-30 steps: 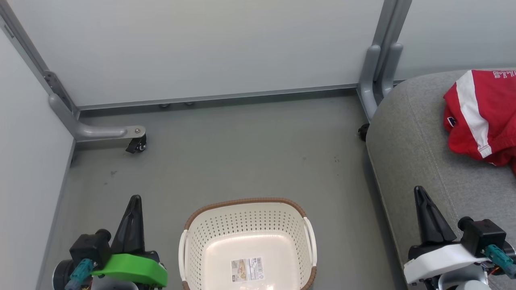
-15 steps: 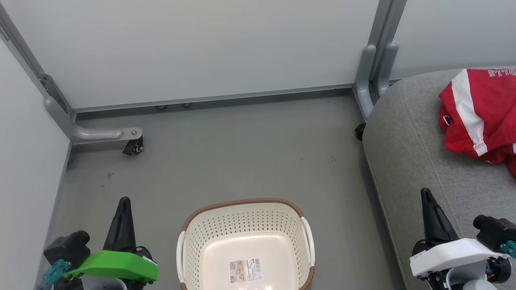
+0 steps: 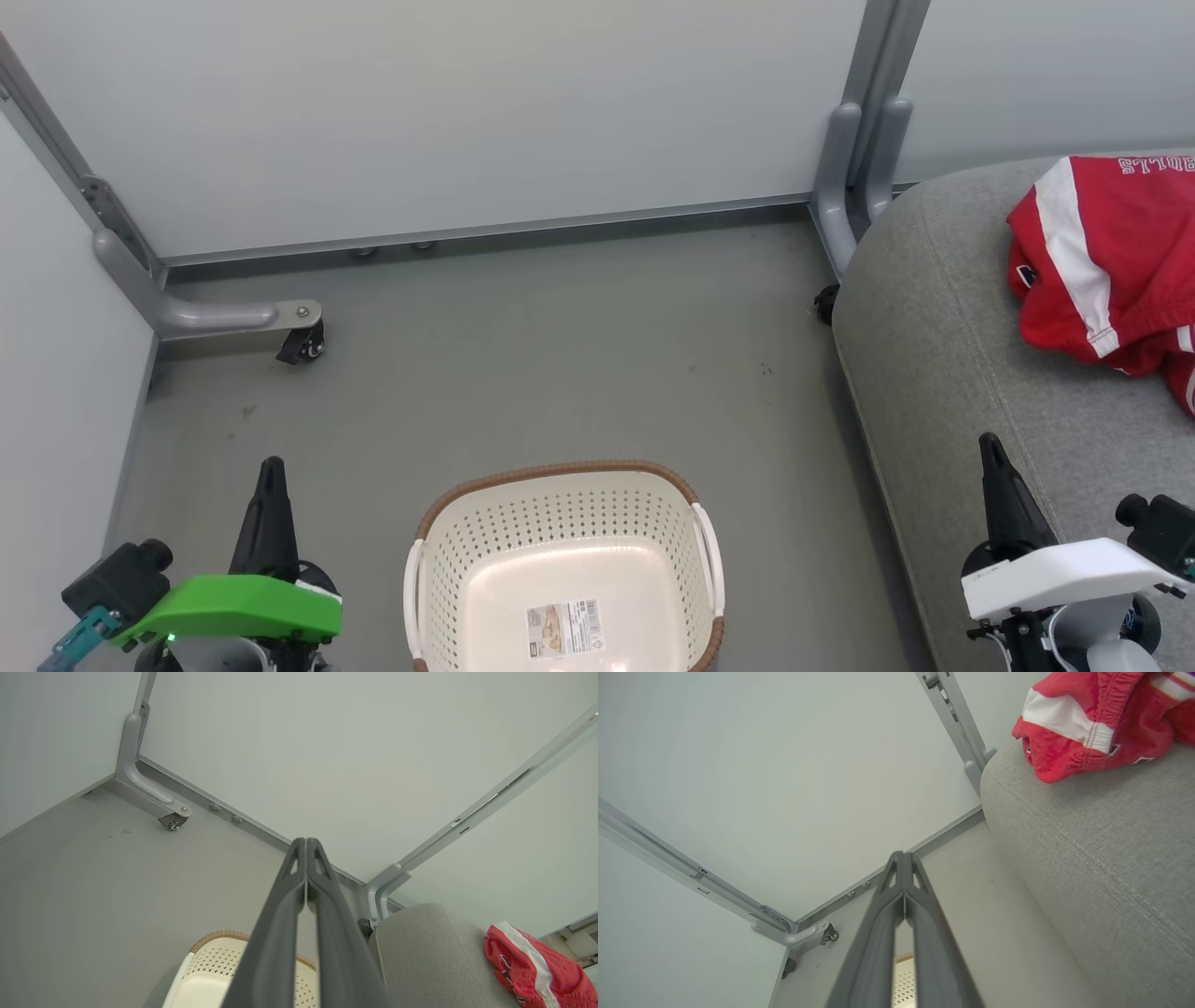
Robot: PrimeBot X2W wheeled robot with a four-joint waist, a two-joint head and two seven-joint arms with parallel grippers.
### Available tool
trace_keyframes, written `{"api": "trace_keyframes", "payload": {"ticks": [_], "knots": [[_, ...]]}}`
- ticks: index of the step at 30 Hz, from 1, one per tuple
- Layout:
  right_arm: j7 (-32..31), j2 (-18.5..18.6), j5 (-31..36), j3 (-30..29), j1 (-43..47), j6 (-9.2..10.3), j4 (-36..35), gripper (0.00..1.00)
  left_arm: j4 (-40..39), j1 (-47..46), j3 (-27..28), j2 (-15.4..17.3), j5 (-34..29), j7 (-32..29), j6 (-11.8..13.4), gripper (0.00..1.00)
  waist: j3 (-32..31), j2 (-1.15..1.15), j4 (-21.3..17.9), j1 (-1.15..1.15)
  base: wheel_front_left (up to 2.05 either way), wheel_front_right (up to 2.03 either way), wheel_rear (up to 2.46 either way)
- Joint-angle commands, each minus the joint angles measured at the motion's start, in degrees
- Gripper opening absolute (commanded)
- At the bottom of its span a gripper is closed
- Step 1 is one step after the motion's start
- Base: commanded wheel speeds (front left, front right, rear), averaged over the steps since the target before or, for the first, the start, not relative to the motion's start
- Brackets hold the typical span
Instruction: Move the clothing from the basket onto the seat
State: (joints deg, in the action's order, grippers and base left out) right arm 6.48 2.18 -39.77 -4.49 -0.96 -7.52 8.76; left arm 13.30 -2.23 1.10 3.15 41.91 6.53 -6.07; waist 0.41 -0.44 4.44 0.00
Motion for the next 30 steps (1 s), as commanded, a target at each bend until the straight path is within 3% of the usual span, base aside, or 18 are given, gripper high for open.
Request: {"api": "trace_keyframes", "payload": {"ticks": [1, 30], "knots": [[-0.5, 0.4, -2.1, -0.3, -1.7, 0.02, -0.4, 0.0, -0.9, -2.1, 0.4, 0.1, 1.9, -0.4, 0.1, 0.0, 0.0, 0.12, -0.1, 0.0, 0.0, 0.0, 0.0], [-5.7, 0.6, -22.8, -1.1, -3.7, 0.03, 2.2, 0.0, -1.3, -3.0, 2.5, 0.0, 21.9, -5.6, 0.5, 0.0, -0.2, 0.22, -1.5, 0.0, 0.0, 0.0, 0.0]]}}
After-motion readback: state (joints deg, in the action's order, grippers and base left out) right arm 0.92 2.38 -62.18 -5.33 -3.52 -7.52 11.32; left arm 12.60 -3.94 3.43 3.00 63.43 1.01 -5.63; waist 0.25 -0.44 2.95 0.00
